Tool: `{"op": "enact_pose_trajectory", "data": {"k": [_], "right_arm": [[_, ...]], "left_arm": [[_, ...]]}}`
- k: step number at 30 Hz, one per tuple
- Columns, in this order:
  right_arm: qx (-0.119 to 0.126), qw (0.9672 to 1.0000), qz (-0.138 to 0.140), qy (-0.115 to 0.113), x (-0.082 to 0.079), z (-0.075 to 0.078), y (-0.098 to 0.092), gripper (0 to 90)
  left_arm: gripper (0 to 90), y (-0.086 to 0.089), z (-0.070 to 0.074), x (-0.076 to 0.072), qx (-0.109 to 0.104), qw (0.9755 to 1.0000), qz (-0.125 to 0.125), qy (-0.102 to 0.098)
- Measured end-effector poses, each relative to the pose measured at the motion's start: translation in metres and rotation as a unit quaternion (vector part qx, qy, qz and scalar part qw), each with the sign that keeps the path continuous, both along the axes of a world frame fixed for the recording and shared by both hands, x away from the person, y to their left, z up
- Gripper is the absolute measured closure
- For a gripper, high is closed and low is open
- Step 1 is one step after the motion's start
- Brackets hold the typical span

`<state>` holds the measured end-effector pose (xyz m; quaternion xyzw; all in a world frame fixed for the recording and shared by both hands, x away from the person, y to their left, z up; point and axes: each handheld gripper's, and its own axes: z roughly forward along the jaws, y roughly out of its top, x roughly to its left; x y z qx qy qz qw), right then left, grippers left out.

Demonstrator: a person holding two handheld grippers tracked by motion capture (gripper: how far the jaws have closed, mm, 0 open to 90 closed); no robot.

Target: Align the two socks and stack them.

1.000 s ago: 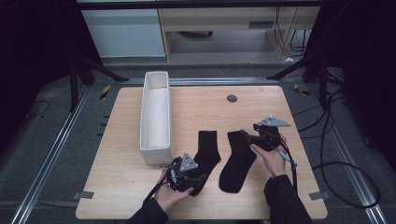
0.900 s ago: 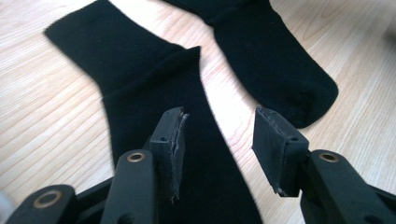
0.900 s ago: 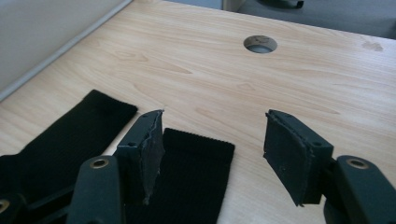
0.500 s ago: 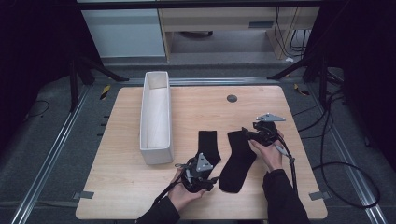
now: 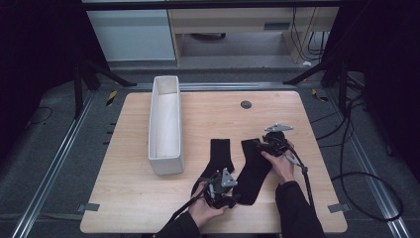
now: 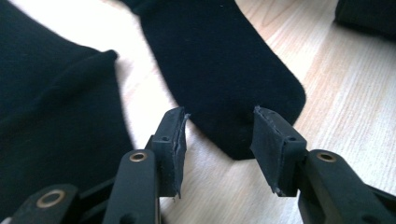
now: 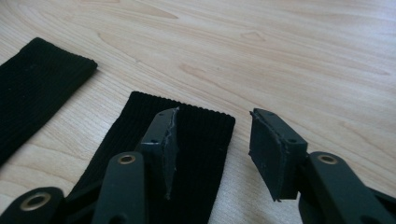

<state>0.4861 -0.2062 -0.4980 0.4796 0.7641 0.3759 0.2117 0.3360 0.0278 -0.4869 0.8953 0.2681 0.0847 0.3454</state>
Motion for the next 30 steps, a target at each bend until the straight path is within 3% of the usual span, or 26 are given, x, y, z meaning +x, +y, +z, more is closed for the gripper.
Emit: {"op": "enact_pose_trajectory", "data": {"k": [6,9,14,19,25,27,30], "right_arm": [[-0.009,0.9999,0.001,0.010,0.003,-0.009,0.002,57.3],[-0.003,0.9999,0.003,0.015,0.002,-0.008,0.002,68.6],[0.008,0.9996,0.003,0.027,0.001,-0.008,0.004,83.5],[0.009,0.9996,0.006,0.027,-0.002,-0.005,0.005,85.3],[0.034,0.9992,0.019,-0.010,-0.017,0.020,0.005,85.5],[0.040,0.9987,0.024,-0.021,-0.024,0.026,0.005,85.5],[0.046,0.9980,0.030,-0.032,-0.030,0.033,0.005,85.5]], "left_arm": [[61.3,-0.006,-0.005,0.000,0.013,0.9999,0.000,0.001],[67.2,-0.008,-0.005,-0.001,0.012,0.9999,0.002,0.009],[80.0,-0.011,-0.005,-0.002,0.021,0.9998,0.007,0.002],[86.1,-0.014,-0.005,-0.006,0.028,0.9996,0.004,-0.009],[87.8,-0.004,0.004,-0.010,0.001,0.9999,-0.015,-0.008],[87.9,0.005,0.015,-0.014,-0.027,0.9992,-0.030,-0.002],[87.9,0.013,0.023,-0.018,-0.030,0.9990,-0.034,-0.008]]}}
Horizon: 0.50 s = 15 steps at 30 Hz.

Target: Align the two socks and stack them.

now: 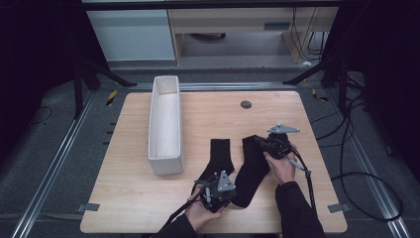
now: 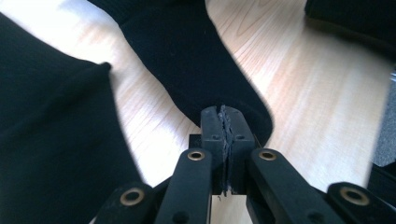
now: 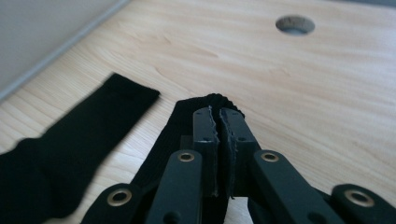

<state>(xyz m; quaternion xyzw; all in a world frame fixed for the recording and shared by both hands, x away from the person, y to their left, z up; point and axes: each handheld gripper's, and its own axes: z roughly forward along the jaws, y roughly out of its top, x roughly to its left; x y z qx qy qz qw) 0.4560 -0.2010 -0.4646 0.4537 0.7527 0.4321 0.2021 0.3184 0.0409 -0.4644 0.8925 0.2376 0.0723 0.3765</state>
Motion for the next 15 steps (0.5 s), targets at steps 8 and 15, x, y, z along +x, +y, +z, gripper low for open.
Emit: {"op": "enact_pose_trajectory", "data": {"k": [8,15], "right_arm": [[0.044,0.9981,0.030,-0.029,-0.012,0.022,0.019,85.5],[0.045,0.9967,0.060,-0.030,-0.014,0.021,0.048,85.5]], "left_arm": [[87.9,0.042,0.019,-0.010,-0.009,0.9998,0.014,-0.009],[88.0,0.077,0.014,-0.017,-0.007,0.9994,0.033,-0.003]]}}
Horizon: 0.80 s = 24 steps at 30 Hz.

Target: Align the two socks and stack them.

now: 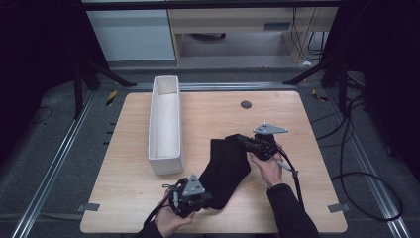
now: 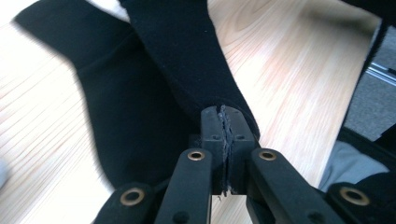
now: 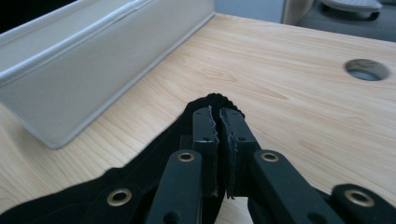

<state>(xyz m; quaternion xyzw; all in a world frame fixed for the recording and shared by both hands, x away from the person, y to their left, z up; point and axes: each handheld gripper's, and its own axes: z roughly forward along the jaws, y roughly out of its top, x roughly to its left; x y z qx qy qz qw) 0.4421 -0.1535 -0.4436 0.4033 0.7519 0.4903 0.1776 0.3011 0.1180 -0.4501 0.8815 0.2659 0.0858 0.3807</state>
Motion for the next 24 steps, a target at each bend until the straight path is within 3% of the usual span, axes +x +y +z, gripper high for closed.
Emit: {"op": "enact_pose_trajectory", "data": {"k": [9,13,19,24], "right_arm": [[-0.026,0.9994,0.021,0.007,0.011,-0.012,0.038,85.5],[-0.025,0.9994,0.021,0.013,0.018,-0.018,0.048,85.4],[-0.020,0.9994,0.018,0.020,0.027,-0.029,0.057,85.3],[-0.031,0.9992,0.011,0.023,0.033,-0.040,0.061,85.3]], "left_arm": [[87.9,0.031,-0.003,0.006,0.007,0.9992,0.038,0.009],[87.9,0.038,-0.007,0.009,0.013,0.9986,0.049,0.016],[87.9,0.040,-0.015,0.014,0.016,0.9979,0.055,0.029],[87.9,0.039,-0.021,0.016,0.023,0.9975,0.057,0.034]]}}
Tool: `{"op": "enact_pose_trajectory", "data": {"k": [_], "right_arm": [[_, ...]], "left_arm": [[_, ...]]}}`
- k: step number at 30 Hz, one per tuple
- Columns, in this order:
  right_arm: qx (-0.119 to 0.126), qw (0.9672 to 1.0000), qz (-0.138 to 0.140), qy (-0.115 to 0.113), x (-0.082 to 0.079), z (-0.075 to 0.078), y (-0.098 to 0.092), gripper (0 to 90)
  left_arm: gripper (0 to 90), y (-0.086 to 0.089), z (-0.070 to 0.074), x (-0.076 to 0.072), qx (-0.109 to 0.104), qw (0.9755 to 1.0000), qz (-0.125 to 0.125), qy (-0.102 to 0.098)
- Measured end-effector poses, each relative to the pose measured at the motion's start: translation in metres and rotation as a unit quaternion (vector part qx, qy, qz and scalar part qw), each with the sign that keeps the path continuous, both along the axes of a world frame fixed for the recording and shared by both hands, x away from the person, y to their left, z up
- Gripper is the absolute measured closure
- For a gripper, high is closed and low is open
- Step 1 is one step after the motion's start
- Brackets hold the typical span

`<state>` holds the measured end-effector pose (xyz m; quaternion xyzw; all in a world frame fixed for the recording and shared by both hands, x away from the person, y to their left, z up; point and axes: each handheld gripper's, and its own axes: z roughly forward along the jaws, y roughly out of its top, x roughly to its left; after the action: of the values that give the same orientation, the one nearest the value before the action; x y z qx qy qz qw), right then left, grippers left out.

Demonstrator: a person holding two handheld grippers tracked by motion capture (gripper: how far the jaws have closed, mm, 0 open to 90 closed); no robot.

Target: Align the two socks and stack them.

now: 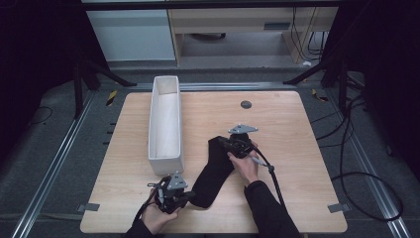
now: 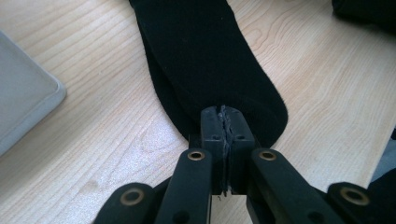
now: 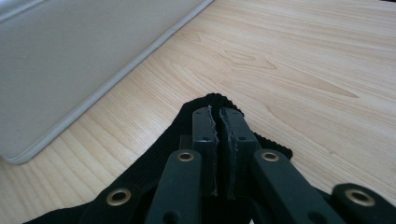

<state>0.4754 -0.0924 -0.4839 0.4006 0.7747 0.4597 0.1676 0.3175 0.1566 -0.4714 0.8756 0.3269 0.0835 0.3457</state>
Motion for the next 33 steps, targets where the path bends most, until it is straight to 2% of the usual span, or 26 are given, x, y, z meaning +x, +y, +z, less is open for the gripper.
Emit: {"op": "enact_pose_trajectory", "data": {"k": [2,5,9,15,20,25,27,29,33], "right_arm": [[0.004,1.0000,-0.003,-0.003,0.001,-0.001,0.001,85.3],[0.010,0.9997,-0.009,-0.022,-0.001,0.002,0.000,85.1],[0.004,0.9993,-0.022,-0.031,0.001,0.003,-0.002,84.6],[-0.037,0.9988,-0.030,-0.014,0.006,-0.011,-0.003,83.7],[-0.028,0.9989,-0.029,-0.024,0.007,-0.012,-0.003,83.1],[-0.045,0.9983,-0.037,-0.004,0.012,-0.020,-0.004,78.6],[-0.052,0.9979,-0.039,0.002,0.013,-0.023,-0.006,75.0],[-0.055,0.9978,-0.038,-0.001,0.012,-0.020,-0.007,71.2],[-0.039,0.9983,-0.040,-0.015,0.008,-0.009,-0.014,65.7]], "left_arm": [[87.9,0.000,0.002,0.001,-0.005,1.0000,0.001,-0.003],[87.9,0.001,0.004,0.002,-0.012,0.9999,0.005,-0.008],[87.8,0.000,0.001,0.007,-0.012,0.9999,0.011,-0.003],[87.8,0.001,-0.006,0.011,-0.001,0.9999,0.017,0.004],[87.5,0.000,-0.007,0.011,0.002,0.9998,0.016,0.006],[86.5,-0.001,-0.010,0.011,0.008,0.9998,0.016,0.006],[84.7,0.000,-0.010,0.011,0.004,0.9998,0.018,0.005],[80.5,0.002,-0.007,0.010,-0.002,0.9997,0.025,0.001],[72.0,0.006,-0.002,0.007,-0.010,0.9992,0.036,-0.010]]}}
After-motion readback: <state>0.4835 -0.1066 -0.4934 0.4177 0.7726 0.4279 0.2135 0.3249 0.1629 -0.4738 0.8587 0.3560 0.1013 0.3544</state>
